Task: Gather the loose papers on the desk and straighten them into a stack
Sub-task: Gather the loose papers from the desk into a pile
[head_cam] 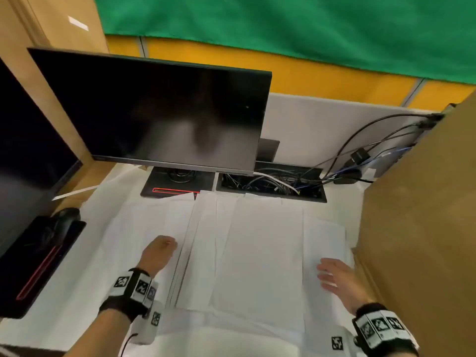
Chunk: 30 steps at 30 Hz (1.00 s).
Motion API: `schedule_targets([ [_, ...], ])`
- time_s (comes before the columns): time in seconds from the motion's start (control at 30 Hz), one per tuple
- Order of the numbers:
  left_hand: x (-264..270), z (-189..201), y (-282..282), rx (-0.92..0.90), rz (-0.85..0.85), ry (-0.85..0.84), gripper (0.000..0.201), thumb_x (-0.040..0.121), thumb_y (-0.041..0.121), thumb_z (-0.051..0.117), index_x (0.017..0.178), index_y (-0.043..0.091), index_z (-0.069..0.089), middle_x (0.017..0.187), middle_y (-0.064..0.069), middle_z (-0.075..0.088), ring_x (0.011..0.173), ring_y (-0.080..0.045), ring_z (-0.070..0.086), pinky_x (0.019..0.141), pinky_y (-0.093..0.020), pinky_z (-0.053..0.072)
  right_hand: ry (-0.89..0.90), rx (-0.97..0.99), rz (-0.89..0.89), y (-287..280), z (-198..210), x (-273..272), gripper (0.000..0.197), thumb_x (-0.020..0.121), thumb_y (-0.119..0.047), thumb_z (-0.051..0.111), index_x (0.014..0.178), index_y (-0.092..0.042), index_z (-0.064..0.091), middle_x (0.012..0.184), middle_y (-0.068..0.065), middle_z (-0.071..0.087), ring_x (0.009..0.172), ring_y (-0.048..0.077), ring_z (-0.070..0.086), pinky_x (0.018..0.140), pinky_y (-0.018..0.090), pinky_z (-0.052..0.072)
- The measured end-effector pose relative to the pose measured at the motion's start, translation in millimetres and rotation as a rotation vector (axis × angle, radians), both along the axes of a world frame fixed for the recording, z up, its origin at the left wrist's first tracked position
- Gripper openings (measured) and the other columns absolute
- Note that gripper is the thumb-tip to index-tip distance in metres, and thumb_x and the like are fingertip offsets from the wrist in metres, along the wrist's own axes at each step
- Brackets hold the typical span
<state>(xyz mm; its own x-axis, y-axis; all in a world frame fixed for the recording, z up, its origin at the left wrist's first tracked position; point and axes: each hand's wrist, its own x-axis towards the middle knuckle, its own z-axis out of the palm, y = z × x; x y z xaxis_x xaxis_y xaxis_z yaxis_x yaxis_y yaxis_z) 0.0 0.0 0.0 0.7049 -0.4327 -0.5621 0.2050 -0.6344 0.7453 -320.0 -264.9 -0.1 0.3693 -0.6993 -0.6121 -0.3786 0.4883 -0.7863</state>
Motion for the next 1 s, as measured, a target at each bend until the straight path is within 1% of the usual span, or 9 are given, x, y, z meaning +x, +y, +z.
schedule_targets([
  [0.1,17.0,-23.9,-22.8,0.114,-0.020,-0.028,0.036,0.087,0.039,0.051,0.076,0.006,0.058,0.076,-0.013,0.058,0.078,-0.026,0.059,0.075,-0.037,0.047,0.016,0.054,-0.039,-5.0,-13.1,34.4,0.030,0.095,-0.010,0.052,0.122,0.003,0.055,0.103,0.017,0.064,0.082,0.027,0.058,0.071,0.034,0.049],
  [0.23,4.2,-39.3,-49.1,0.067,-0.033,0.195,0.060,0.081,0.051,0.061,0.115,0.001,0.059,0.113,-0.018,0.064,0.107,-0.036,0.062,0.099,-0.043,0.047,0.100,0.038,0.073,12.1,-25.6,78.6,0.057,0.092,-0.022,0.061,0.140,0.000,0.041,0.124,0.012,0.059,0.115,0.032,0.055,0.096,0.039,0.046],
  [0.3,-11.1,-31.6,-55.5,-0.027,-0.030,0.282,0.055,0.078,0.046,0.068,0.118,0.009,0.058,0.115,-0.014,0.064,0.111,-0.033,0.060,0.103,-0.043,0.045,0.092,0.060,0.157,23.0,-32.6,94.7,0.057,0.089,-0.023,0.064,0.139,-0.003,0.045,0.134,0.012,0.057,0.121,0.031,0.055,0.101,0.040,0.046],
  [0.43,-26.6,-31.6,-56.5,-0.080,-0.154,0.376,0.054,0.070,0.025,0.080,0.116,0.003,0.064,0.114,-0.014,0.069,0.107,-0.029,0.064,0.094,-0.037,0.050,0.051,0.070,0.310,47.6,-38.5,115.9,0.040,0.089,-0.009,0.060,0.129,-0.007,0.054,0.119,0.008,0.065,0.098,0.022,0.063,0.072,0.025,0.053],
  [0.57,-22.1,-42.6,-53.3,-0.028,-0.170,0.272,0.042,0.077,0.007,0.074,0.115,-0.004,0.061,0.104,-0.019,0.068,0.096,-0.033,0.064,0.087,-0.040,0.052,0.044,-0.012,0.347,53.5,-40.3,117.4,0.041,0.088,-0.012,0.062,0.128,-0.012,0.054,0.122,0.007,0.064,0.107,0.022,0.062,0.083,0.024,0.051],
  [0.7,-10.3,-49.1,-33.5,-0.046,-0.120,0.240,0.031,0.079,0.008,0.072,0.107,-0.002,0.062,0.093,-0.018,0.070,0.086,-0.033,0.067,0.074,-0.037,0.054,0.401,-0.430,0.223,25.2,-43.4,68.1,0.042,0.088,-0.015,0.063,0.127,-0.003,0.055,0.122,0.015,0.060,0.110,0.029,0.057,0.091,0.030,0.043],
  [0.83,4.9,-58.0,-7.3,-0.069,-0.073,0.309,0.037,0.074,0.014,0.077,0.106,0.001,0.064,0.101,-0.021,0.073,0.096,-0.038,0.068,0.092,-0.050,0.051,0.746,-0.456,-0.061,4.7,-41.7,1.5,0.071,0.085,-0.027,0.067,0.143,0.000,0.035,0.146,0.027,0.038,0.133,0.042,0.036,0.107,0.048,0.031],
  [0.9,7.3,-62.2,-3.6,-0.067,-0.103,0.331,0.055,0.066,0.023,0.083,0.113,0.001,0.063,0.105,-0.019,0.073,0.101,-0.037,0.067,0.097,-0.053,0.048,0.661,-0.357,-0.048,4.5,-39.0,-0.1,0.074,0.086,-0.028,0.067,0.144,0.003,0.032,0.148,0.026,0.039,0.135,0.040,0.037,0.110,0.047,0.031],
  [1.0,2.5,-59.6,-9.1,-0.086,-0.144,0.364,0.062,0.064,0.027,0.084,0.117,0.002,0.061,0.107,-0.018,0.073,0.102,-0.036,0.066,0.099,-0.052,0.048,0.404,-0.318,-0.064,6.7,-39.5,24.6,0.054,0.085,-0.020,0.070,0.129,0.004,0.052,0.127,0.022,0.061,0.114,0.035,0.059,0.100,0.040,0.047],
])
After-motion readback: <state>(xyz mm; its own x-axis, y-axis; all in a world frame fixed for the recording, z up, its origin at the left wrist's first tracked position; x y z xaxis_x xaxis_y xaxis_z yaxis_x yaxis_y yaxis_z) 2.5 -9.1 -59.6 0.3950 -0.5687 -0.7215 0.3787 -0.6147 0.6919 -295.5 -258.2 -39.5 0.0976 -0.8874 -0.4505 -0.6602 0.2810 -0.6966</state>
